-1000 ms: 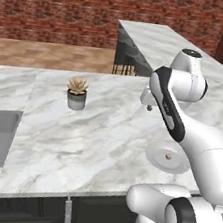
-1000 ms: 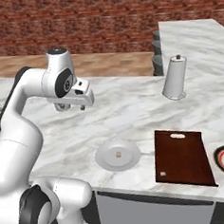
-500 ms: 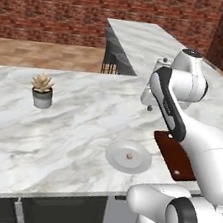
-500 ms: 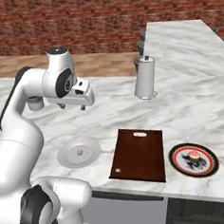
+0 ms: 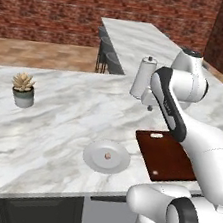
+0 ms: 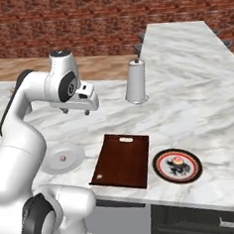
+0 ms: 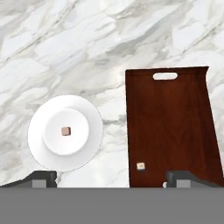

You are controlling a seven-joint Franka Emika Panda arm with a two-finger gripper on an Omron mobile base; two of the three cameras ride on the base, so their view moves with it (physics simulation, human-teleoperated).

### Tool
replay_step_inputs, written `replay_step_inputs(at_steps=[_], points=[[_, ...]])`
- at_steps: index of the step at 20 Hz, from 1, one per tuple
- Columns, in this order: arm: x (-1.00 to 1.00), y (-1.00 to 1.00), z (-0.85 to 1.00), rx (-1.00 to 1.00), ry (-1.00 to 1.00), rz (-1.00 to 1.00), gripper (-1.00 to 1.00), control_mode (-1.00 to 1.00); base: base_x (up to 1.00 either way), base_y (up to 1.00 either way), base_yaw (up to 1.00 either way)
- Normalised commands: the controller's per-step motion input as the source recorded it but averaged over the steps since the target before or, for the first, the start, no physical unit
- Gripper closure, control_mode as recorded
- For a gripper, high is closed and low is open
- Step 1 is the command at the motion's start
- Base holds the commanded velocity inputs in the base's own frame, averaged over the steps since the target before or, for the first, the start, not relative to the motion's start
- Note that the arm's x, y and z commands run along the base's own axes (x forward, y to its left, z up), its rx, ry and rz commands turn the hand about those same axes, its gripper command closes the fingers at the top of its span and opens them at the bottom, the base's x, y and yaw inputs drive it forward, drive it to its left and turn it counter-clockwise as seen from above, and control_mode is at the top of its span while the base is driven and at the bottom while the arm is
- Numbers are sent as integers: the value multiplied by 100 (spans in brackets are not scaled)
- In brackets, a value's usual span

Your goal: Move the dessert items from the plate to the tray.

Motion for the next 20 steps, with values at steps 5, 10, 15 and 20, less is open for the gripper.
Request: replay_step_inputs(at_steps=[5,10,15,20], points=[[0,0,0,0,0,0,-100,100,9,-39,0],[0,0,0,0,0,0,-100,100,0,-49,0],[0,0,0,0,0,0,-100,100,0,-49,0],[0,0,0,0,0,0,-100,-100,0,-9,0]])
